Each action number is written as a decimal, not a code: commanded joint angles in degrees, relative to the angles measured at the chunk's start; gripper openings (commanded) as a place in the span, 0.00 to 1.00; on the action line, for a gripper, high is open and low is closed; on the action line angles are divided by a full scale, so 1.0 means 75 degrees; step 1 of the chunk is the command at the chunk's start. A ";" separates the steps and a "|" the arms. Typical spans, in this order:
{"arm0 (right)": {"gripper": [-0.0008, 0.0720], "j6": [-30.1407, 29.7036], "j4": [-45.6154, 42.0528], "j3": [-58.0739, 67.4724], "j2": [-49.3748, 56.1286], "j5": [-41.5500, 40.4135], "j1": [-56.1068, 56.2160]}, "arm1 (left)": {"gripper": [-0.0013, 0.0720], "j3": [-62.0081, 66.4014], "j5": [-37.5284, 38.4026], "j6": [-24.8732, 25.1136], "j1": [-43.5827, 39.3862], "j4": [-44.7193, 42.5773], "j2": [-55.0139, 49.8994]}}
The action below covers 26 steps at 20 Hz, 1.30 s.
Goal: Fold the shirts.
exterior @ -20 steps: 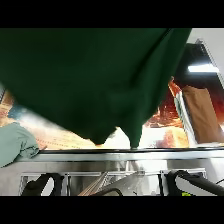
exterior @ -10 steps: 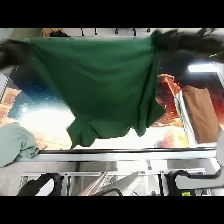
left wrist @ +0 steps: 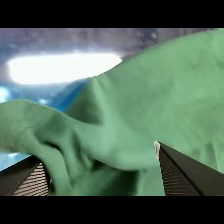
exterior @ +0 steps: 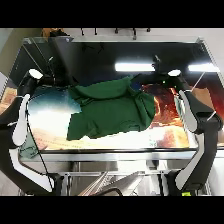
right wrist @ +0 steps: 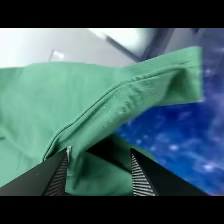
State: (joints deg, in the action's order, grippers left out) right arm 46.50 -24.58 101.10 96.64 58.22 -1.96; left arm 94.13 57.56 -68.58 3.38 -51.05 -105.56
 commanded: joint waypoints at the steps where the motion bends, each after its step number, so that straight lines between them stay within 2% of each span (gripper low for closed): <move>1: 0.62 0.0935 -0.0350 0.0047 -0.0769 0.0778 -0.0682 | 0.97 0.1338 0.0991 -0.0382 0.0408 -0.0003 -0.0729; 5: 0.62 0.2798 -0.2124 -0.0431 -0.2317 0.2530 -0.1603 | 0.97 0.2328 0.1588 -0.0475 0.0956 -0.0055 -0.0720; 7: 0.62 0.3599 -0.3191 -0.1629 -0.3238 0.2900 -0.1673 | 0.97 0.2483 0.1711 -0.0557 0.1037 -0.0055 -0.0720; 9: 0.62 0.4095 -0.3797 -0.3462 -0.4371 0.2830 -0.1632 | 0.97 0.2483 0.1769 -0.0557 0.1064 -0.0058 -0.0723; 10: 0.63 0.4281 -0.3800 -0.4447 -0.4945 0.2667 -0.1632 | 0.97 0.2483 0.1781 -0.0557 0.1064 -0.0055 -0.0720; 12: 0.92 0.4561 -0.3535 -0.6502 -0.6143 0.1886 -0.1568 | 0.97 0.2483 0.1795 -0.0577 0.1064 -0.0055 -0.0720; 14: 0.92 0.4642 -0.2809 -0.8390 -0.7122 0.0799 -0.1306 | 0.97 0.2483 0.1792 -0.0699 0.1064 -0.0052 -0.0720; 17: 0.91 0.4398 -0.1958 -0.9955 -0.7533 -0.0711 -0.0589 | 0.97 0.2483 0.1728 -0.0726 0.1064 -0.0052 -0.0720; 19: 0.74 0.4071 -0.1830 -1.0147 -0.7338 -0.1763 0.0070 | 0.97 0.2483 0.1731 -0.0729 0.1064 -0.0055 -0.0720; 20: 0.70 0.3966 -0.1766 -1.0145 -0.7160 -0.2267 0.0373 | 0.97 0.2483 0.1740 -0.0729 0.1064 -0.0052 -0.0720; 23: 0.70 0.3483 -0.1495 -1.0060 -0.6560 -0.3206 0.0825 | 0.97 0.2483 0.1792 -0.0729 0.1067 -0.0055 -0.0720; 24: 0.61 0.3092 -0.1189 -0.9941 -0.6382 -0.3249 0.0845 | 0.97 0.2483 0.1789 -0.0729 0.1084 -0.0052 -0.0720; 25: 0.24 0.2527 -0.0866 -0.9731 -0.6234 -0.3194 0.0845 | 0.97 0.2483 0.1801 -0.0731 0.1128 -0.0052 -0.0720; 26: 0.12 0.2232 -0.0772 -0.9428 -0.6152 -0.3156 0.0839 | 0.97 0.2483 0.1842 -0.0778 0.1151 -0.0055 -0.0720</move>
State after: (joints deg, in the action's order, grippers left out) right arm 70.91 -34.85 27.90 47.97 38.54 2.94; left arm 112.68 70.98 -74.02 11.60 -51.44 -110.96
